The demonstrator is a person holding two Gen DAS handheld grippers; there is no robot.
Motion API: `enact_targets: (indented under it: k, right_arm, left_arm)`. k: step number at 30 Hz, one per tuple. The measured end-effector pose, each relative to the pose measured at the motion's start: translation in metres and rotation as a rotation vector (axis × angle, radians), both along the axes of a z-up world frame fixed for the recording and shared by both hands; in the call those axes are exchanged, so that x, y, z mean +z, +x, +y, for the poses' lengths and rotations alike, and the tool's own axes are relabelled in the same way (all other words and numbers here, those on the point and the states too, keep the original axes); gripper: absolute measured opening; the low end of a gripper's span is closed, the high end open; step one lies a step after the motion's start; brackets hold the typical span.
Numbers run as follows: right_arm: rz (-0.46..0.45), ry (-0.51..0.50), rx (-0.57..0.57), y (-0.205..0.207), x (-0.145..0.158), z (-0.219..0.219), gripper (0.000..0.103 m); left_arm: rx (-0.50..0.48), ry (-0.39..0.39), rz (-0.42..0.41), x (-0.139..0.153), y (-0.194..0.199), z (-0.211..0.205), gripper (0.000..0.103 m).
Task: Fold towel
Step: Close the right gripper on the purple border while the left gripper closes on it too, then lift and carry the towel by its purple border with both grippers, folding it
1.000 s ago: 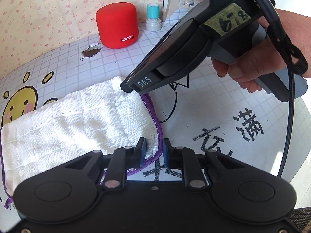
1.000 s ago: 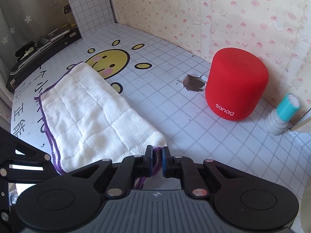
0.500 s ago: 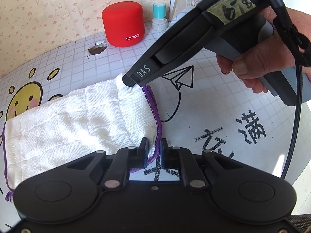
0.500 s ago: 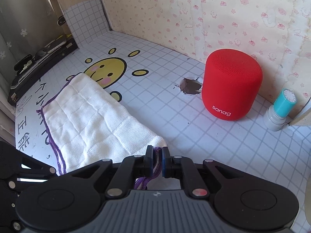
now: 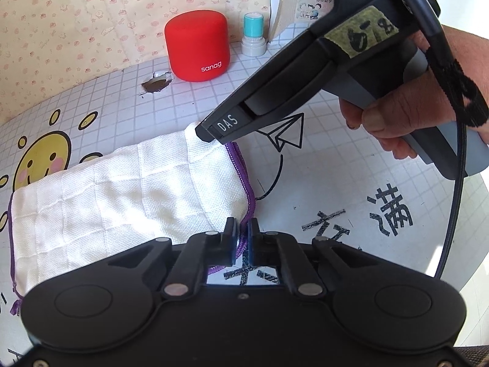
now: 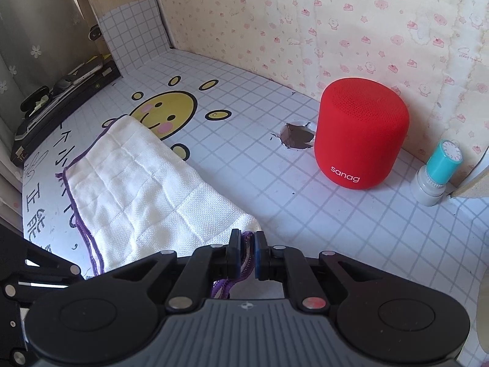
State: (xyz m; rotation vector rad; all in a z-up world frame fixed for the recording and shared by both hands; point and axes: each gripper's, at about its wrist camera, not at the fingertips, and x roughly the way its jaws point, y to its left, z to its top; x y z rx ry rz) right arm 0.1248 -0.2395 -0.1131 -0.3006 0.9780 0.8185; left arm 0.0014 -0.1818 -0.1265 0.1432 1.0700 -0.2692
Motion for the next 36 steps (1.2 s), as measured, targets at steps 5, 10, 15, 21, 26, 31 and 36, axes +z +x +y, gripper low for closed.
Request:
enact_targets:
  k: [5, 10, 15, 21, 26, 31, 36]
  right_arm:
    - [-0.005, -0.001, 0.002, -0.001, 0.003, 0.001, 0.007]
    - [-0.013, 0.004, -0.002, -0.001, 0.008, 0.0, 0.007]
    - [-0.029, -0.002, -0.002, -0.002, 0.013, 0.001, 0.007]
    - [-0.047, -0.005, 0.005, -0.004, 0.023, 0.004, 0.007]
    - [-0.07, -0.004, 0.013, -0.006, 0.033, 0.009, 0.007]
    - [-0.096, -0.002, 0.029, -0.009, 0.045, 0.019, 0.007]
    - [-0.119, -0.002, 0.047, -0.013, 0.055, 0.031, 0.007]
  left_arm:
    - [0.011, -0.014, 0.0, 0.002, 0.0, 0.004, 0.007]
    - [0.008, -0.015, -0.017, 0.007, -0.001, 0.005, 0.007]
    - [0.014, -0.021, -0.03, 0.011, -0.002, 0.008, 0.007]
    - [0.017, -0.023, -0.051, 0.017, -0.004, 0.012, 0.007]
    - [0.034, -0.031, -0.069, 0.024, -0.006, 0.02, 0.007]
    - [0.048, -0.035, -0.088, 0.032, -0.009, 0.027, 0.007]
    - [0.073, -0.038, -0.108, 0.039, -0.013, 0.037, 0.007]
